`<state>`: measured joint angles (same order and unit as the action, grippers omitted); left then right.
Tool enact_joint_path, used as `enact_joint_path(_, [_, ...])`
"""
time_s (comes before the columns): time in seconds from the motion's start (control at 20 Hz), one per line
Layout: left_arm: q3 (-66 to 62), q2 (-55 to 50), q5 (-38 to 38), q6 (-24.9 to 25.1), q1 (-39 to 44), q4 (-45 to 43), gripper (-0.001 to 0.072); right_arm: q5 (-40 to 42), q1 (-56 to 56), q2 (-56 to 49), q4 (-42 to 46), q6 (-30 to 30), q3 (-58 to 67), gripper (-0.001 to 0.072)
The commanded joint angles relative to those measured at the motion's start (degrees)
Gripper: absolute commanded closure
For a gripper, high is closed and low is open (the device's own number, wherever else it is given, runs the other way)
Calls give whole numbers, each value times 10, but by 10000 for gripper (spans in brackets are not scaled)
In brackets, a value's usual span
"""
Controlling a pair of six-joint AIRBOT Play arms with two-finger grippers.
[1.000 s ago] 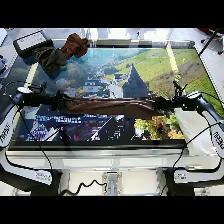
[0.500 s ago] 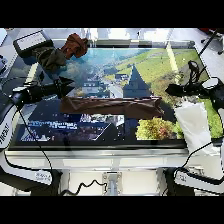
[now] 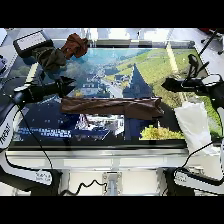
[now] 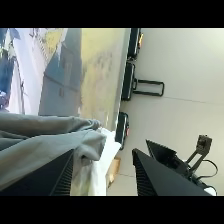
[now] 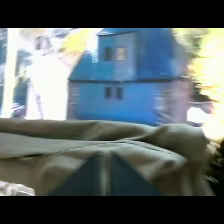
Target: Fold the shirts.
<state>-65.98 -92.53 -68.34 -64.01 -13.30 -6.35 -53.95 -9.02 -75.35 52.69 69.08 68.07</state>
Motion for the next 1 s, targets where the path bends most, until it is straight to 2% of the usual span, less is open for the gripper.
enact_joint_path(0.0, [0, 0, 23, -2, 13, -5, 315, 9, 63, -26, -14, -1, 1, 673])
enact_joint_path(0.2, [0, 9, 16, -2, 2, -8, 329, 28, 137, -83, -47, -1, 1, 673])
enact_joint_path(0.25, [-2, 12, 16, -2, 2, -12, 391, 30, 145, -92, -53, -1, 1, 673])
enact_joint_path(0.35, [-23, 13, 7, -16, 11, -57, 401, 42, 147, -100, -50, 1, 1, 673])
enact_joint_path(0.45, [-57, 13, 13, -38, 38, -120, 511, 40, 128, -100, -39, 11, 12, 673])
enact_joint_path(0.55, [-95, 13, 41, -48, 79, -156, 660, 9, 97, -100, -16, 30, 32, 673])
enact_joint_path(0.6, [-115, 13, 65, -49, 103, -166, 696, -16, 79, -100, -8, 32, 42, 673])
enact_joint_path(0.75, [-162, 7, 121, -89, 157, -208, 696, -78, 27, -99, -3, 32, 55, 673])
enact_joint_path(0.95, [-197, -23, 106, -145, 205, -289, 697, -122, -29, -99, 24, 32, 55, 673])
